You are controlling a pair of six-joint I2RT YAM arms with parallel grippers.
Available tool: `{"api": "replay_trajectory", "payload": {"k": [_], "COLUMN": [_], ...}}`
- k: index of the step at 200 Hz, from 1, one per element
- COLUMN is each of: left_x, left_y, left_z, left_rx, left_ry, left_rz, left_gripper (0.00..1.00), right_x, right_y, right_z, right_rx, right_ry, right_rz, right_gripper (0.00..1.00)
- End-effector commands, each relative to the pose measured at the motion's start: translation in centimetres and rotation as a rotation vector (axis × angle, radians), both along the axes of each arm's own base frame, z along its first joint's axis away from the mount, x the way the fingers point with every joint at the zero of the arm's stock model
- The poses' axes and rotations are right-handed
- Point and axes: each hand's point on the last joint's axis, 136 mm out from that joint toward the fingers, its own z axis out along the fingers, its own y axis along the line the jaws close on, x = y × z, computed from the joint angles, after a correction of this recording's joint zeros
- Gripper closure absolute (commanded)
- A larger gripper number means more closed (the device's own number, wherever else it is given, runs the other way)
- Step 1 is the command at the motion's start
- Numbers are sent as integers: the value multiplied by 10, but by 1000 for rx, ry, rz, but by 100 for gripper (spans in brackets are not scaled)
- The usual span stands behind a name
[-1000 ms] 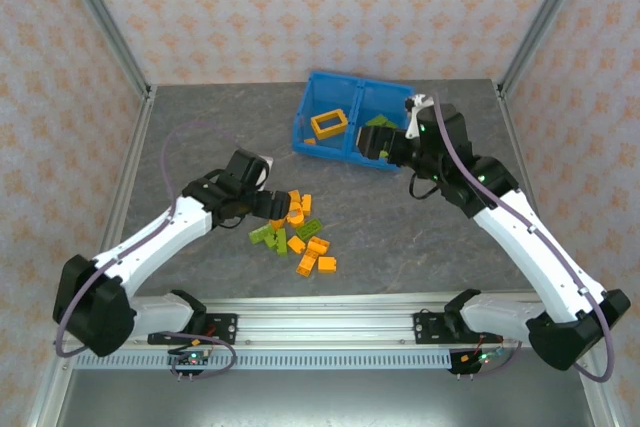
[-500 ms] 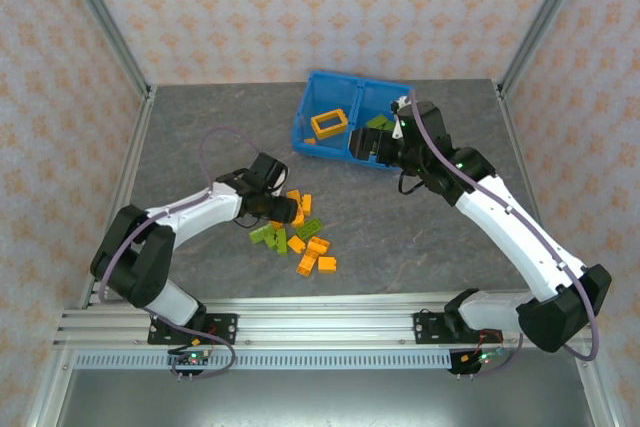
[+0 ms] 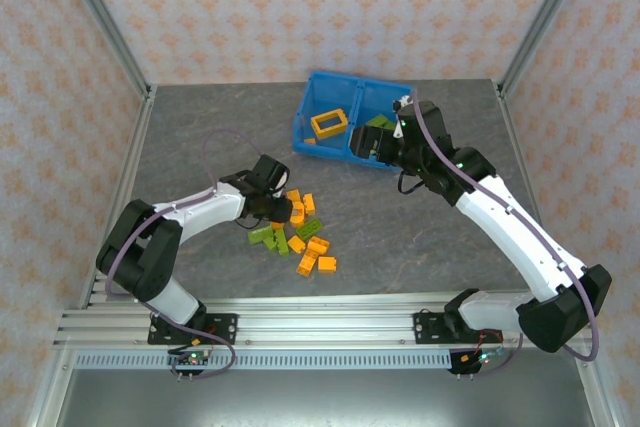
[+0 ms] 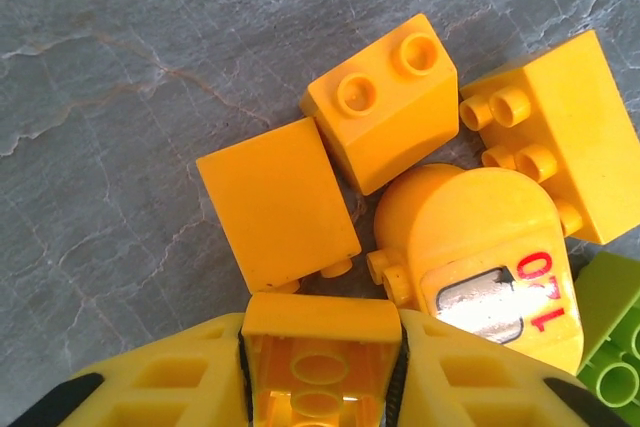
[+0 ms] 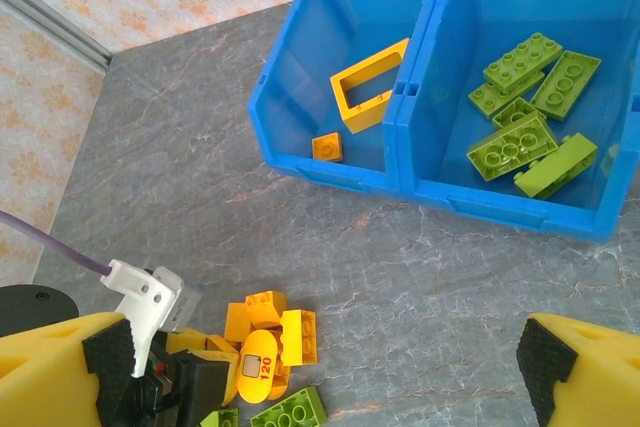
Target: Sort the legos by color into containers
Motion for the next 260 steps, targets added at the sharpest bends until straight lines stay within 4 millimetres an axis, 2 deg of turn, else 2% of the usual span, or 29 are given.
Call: {"api": "replay_trajectory", "payload": {"k": [1, 27, 61, 80, 101, 130, 153, 158, 180, 182, 183, 186, 208, 220, 260], "left_x": [6, 16, 31, 44, 66, 108, 147, 157, 195, 197, 200, 206, 237, 252, 284], "left_y": [14, 18, 16, 6, -9, -26, -48, -53, -71, -72, -73, -75, -88, -92, -103], "left_z": [7, 40, 104, 142, 180, 209, 214, 212, 207, 212, 204, 198, 190, 178, 144], "left_rx": [40, 37, -15, -77, -126, -136, -156, -159, -142, -144, -134, -123, -80, -39, 57], "left_ry": [-50, -129, -250, -323, -391, -467, -504, -504, -524, -536, -525, -523, -552, -561, -543], "left_rz": [50, 81, 119, 123, 106, 103, 95, 93, 108, 111, 112, 116, 143, 152, 136], "left_gripper": [70, 71, 71, 71, 70, 70, 70, 70, 70, 70, 70, 70, 70, 69, 63], "right_x": [1, -1, -2, -2, -2, -4, -5, -10, -15, -15, -16, -17, -21, -23, -27], "right_y": [-9, -13, -17, -17, -17, -20, -24, -28, -34, -35, -35, -36, -41, -43, -48], "right_z": [20, 20, 21, 21, 23, 25, 18, 26, 24, 23, 23, 24, 21, 20, 20], "right_rx": [15, 10, 13, 19, 28, 35, 22, 36, 25, 23, 23, 23, 16, 10, -3], "right_ry": [-43, -44, -47, -46, -48, -51, -32, -50, -40, -38, -37, -36, -29, -29, -28], "right_rz": [-47, -60, -75, -79, -84, -99, -124, -128, -143, -144, -145, -146, -158, -163, -172], "right_gripper": [1, 1, 1, 1, 1, 1, 1, 1, 1, 1, 1, 1, 1, 1, 1]}}
